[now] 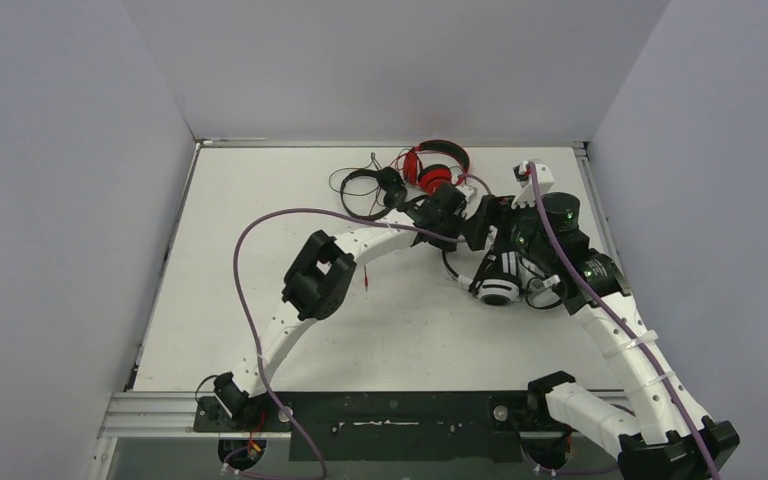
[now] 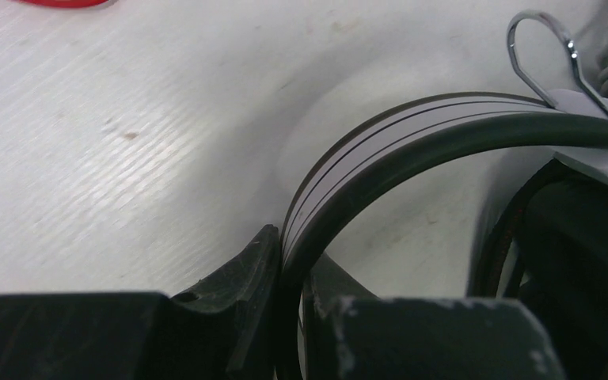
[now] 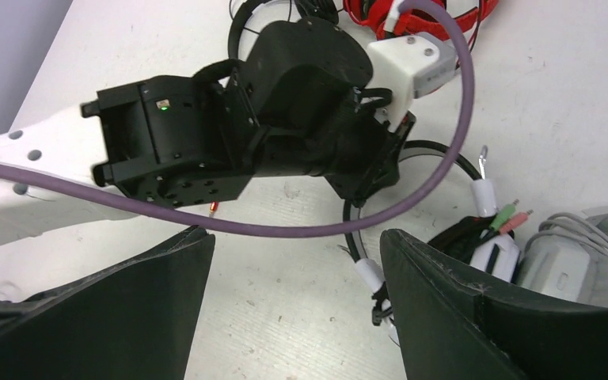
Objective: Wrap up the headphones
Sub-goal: Place the headphones at the corner of the board.
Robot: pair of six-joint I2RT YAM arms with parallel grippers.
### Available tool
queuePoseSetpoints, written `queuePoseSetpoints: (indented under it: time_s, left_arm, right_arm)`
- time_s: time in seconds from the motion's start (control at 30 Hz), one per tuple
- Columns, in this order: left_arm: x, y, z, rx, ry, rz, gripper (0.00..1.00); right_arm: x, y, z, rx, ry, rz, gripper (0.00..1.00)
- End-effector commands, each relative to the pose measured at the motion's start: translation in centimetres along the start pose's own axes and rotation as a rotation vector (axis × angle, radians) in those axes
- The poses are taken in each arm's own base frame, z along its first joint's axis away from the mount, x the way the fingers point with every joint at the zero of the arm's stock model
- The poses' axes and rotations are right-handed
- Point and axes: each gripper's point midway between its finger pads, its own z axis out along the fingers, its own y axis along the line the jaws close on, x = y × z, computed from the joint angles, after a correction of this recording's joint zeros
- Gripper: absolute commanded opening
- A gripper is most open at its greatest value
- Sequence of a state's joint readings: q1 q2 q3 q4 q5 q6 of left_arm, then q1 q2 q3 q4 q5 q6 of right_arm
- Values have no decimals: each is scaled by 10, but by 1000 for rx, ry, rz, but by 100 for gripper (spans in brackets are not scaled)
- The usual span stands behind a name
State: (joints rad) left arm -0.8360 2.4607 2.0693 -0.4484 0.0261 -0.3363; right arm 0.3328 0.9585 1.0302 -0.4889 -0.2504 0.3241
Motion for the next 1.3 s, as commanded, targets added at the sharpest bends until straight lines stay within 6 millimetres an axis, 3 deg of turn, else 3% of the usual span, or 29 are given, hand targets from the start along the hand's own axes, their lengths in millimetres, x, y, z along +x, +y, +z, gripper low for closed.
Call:
queuePoseSetpoints:
  time_s: [0.0, 0.33, 0.5, 0.53, 0.6, 0.7, 0.77, 0.83, 0.97, 1.07, 1.13, 1.27]
  left_arm:
    - [-25, -50, -3, 110, -51, -10, 0]
    - [-26, -104, 13, 229, -82, -67, 0]
    - [-39, -88, -5, 166, -96, -89, 19]
    - [-48, -85, -18, 152, -113, -86, 22]
    - [-56, -73, -38, 102, -132, -80, 31]
    - [-69, -52, -77, 25, -173, -70, 52]
    - [-71, -36, -102, -27, -188, -76, 71]
    - [-70, -25, -128, -49, -189, -95, 96]
    - [-73, 12, -173, -117, -202, -224, 97]
    - [-78, 63, -199, -184, -234, -253, 97]
    - [-69, 96, -208, -227, -257, -301, 97]
    - [-56, 139, -218, -210, -301, -378, 97]
  right_arm:
    - [-26, 4, -12, -5, -83, -17, 78]
    - [-42, 0, -31, 39, -166, -9, 78]
    - [-55, -2, -49, 66, -252, 12, 79]
    - [-58, -1, -53, 67, -273, 15, 79]
    - [-63, 0, -60, 67, -311, 24, 79]
    - [-69, 1, -69, 63, -363, 37, 80]
    - [-71, 2, -73, 56, -390, 43, 80]
    - [-72, 3, -76, 51, -406, 50, 80]
    - [-73, 3, -76, 50, -411, 54, 80]
    - [-72, 3, -76, 47, -409, 58, 80]
    - [-70, 3, -74, 45, -408, 65, 80]
    - [-64, 3, -69, 36, -391, 83, 80]
